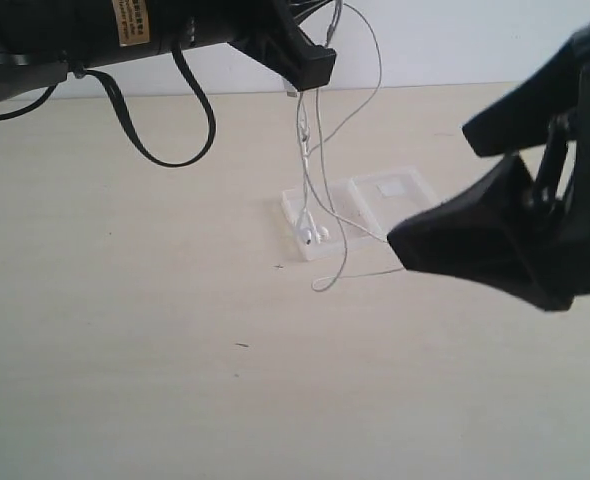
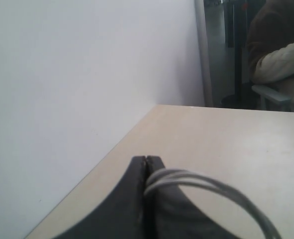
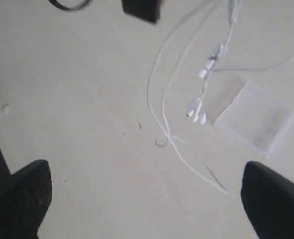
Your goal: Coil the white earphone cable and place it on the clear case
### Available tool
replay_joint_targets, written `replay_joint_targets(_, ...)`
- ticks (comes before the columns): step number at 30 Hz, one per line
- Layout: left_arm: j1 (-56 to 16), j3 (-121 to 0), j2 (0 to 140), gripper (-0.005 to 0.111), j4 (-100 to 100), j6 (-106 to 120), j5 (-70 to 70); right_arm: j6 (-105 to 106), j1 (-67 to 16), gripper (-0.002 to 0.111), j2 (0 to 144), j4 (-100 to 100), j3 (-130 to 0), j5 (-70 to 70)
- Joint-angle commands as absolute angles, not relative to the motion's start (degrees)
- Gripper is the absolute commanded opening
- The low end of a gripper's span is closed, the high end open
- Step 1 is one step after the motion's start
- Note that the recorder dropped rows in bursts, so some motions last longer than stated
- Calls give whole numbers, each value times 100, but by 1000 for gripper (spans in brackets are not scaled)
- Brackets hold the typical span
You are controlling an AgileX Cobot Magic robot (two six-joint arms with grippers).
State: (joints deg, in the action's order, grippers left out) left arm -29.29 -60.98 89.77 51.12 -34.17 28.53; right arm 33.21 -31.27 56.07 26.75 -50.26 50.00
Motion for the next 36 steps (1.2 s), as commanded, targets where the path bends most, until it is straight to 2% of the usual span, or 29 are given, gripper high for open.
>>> replay_joint_targets(1,-2923,-6091,8904,0,5032,-3472,2823,2795,-3132,97,5560,2586,-4433,4307)
replay_joint_targets(15,-2923,-6091,8905,0,5039,-3459,2823,2731,-3132,97,5637,3669,-4375,3574)
replay_joint_targets(28,-2923,-6091,8905,0,5039,-3434,2823,2682,-3132,97,5637,4349,-4375,3563)
replay_joint_targets(33,-2923,-6091,8905,0,5058,-3426,2823,2741,-3132,96,5717,3760,-4375,3967)
replay_joint_targets(36,-2923,-6091,8905,0,5058,-3426,2823,2485,-3132,90,5842,3178,-4375,4025)
